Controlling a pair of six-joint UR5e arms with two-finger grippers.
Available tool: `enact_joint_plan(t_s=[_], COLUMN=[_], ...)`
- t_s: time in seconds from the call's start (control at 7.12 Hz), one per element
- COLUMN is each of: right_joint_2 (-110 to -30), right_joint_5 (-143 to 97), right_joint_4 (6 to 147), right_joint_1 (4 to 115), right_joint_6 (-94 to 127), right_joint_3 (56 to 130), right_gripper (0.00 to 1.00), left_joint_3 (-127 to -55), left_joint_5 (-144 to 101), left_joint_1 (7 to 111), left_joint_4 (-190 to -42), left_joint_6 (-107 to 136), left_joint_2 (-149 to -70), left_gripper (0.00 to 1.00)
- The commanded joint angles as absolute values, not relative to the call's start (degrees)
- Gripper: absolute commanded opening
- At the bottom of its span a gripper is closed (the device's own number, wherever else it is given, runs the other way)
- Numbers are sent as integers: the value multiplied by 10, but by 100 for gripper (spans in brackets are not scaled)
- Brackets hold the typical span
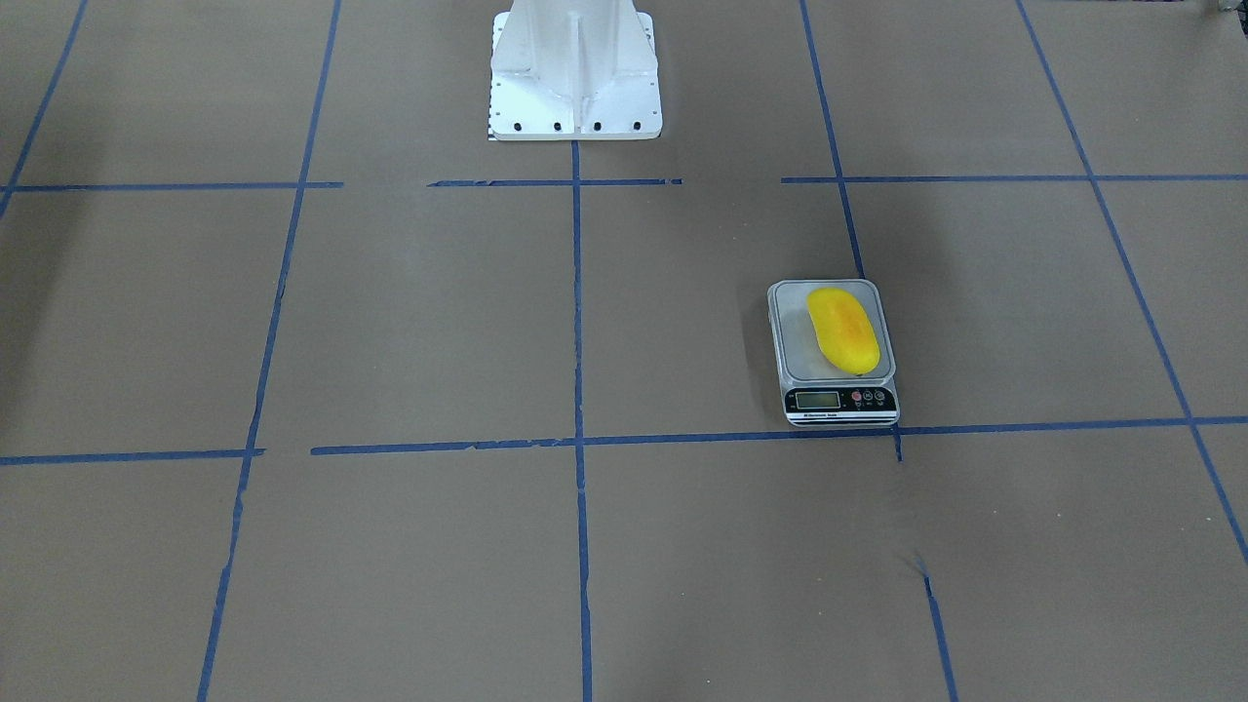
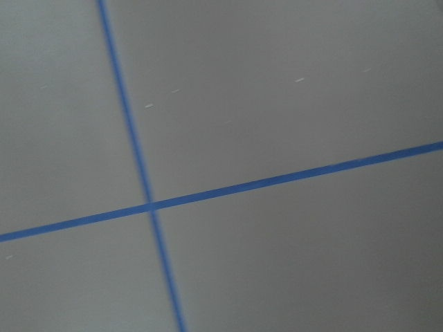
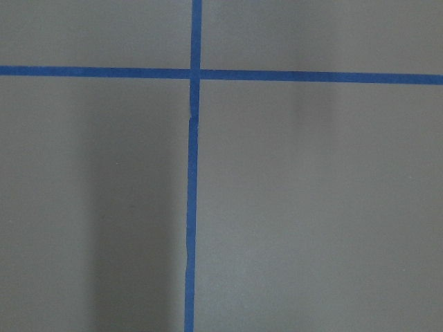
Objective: Weigh mango
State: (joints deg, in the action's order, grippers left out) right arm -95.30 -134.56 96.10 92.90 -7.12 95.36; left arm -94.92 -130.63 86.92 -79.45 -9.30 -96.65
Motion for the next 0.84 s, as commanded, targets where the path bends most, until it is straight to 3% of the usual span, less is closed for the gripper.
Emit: enact_joint_plan(t_s=[0.0,0.28,0.7], right_joint_2=[-954,-953,-954], right_joint_5=[-1346,-1346,-1346], right_joint_4=[962,962,962], right_joint_1=[929,929,929], right_joint_6=[-71,-71,-71], right_joint_3=[954,954,954], right_gripper=[100,100,100], left_joint_3=[-916,-917,-916], left_joint_5=[-1319,-1353,-1353], left_joint_1=[886,887,896], left_joint_4=[-801,-853,-856], left_joint_6=[-125,-124,-124], left_joint_2=[-936,-886,-883], left_gripper=[100,100,100])
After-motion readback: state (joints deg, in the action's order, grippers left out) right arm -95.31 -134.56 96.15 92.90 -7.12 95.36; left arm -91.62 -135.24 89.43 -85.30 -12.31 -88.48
